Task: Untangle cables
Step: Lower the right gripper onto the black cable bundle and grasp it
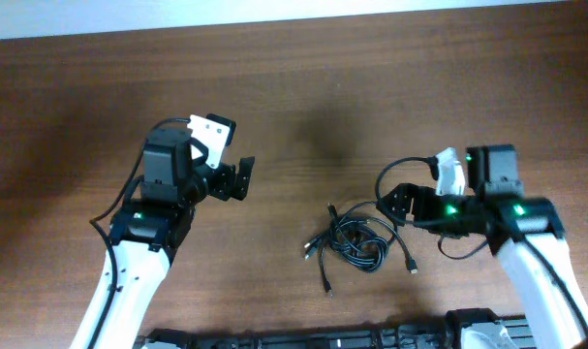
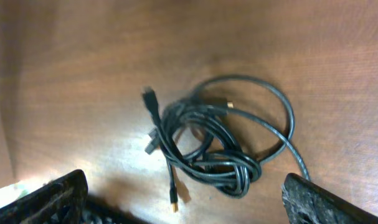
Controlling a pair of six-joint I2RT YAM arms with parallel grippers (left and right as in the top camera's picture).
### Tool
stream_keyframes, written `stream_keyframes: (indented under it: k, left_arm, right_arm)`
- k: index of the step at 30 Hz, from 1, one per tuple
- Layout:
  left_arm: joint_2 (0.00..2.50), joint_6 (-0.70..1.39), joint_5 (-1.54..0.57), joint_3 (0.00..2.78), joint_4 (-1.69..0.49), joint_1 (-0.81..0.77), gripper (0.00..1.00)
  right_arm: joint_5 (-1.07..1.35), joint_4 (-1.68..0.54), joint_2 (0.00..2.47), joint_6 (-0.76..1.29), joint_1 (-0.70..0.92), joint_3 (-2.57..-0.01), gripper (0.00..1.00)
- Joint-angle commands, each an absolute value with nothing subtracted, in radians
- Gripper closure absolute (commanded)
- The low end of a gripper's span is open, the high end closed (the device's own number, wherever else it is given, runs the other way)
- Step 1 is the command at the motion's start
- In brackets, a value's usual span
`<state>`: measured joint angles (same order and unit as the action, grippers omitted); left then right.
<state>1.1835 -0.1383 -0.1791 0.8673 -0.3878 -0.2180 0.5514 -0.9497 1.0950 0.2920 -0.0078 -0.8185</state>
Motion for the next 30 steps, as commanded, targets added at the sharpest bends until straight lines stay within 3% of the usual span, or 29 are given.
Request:
stream_keyframes:
  k: [1, 8, 14, 16, 22, 26, 28, 29, 30]
  left_arm:
    - [1.184, -0.151, -0.233, 0.887, -0.354, -0.223, 0.01]
    - [1.184, -0.151, -0.233, 0.887, -0.321, -0.223, 0.01]
    - [1.184, -0.152, -0.233, 0.887, -0.307, -0.223, 0.01]
    - [1.184, -0.152, -0.233, 0.887, -0.307, -0.223, 0.01]
    - [1.192, -0.152, -0.232, 0.887, -0.305, -0.223, 0.01]
    - [1.234, -0.152, -0.233, 0.887, -0.299, -0.223, 0.01]
    - [1.242, -0.152, -0.232, 0.887, -0.300, -0.223, 0.01]
    - [1.242, -0.152, -0.233, 0.887, -0.300, -0.223, 0.01]
    - [1.242, -0.152, -0.233, 0.887, -0.301, -0.223, 0.01]
  right_arm:
    - [0.576, -0.954, 1.224, 0.294, -0.012, -0.822, 0.01]
    - [0.560, -0.912, 1.413, 0.291, 0.096, -0.821, 0.00]
    - [0.389, -0.873, 1.491, 0.428, 0.216, -0.821, 0.00]
    - [0.338, -0.874, 1.506, 0.427, 0.231, -0.818, 0.06]
    - [0.325, -0.846, 1.584, 0.411, 0.241, -0.811, 0.09]
    - [0.324, -0.756, 1.644, 0.402, 0.366, -0.808, 0.09]
    - [0.324, -0.723, 1.681, 0.407, 0.393, -0.808, 0.19]
    - [0.324, -0.712, 1.705, 0.427, 0.393, -0.808, 0.33]
    - [0.324, -0.696, 1.733, 0.428, 0.393, -0.808, 0.57]
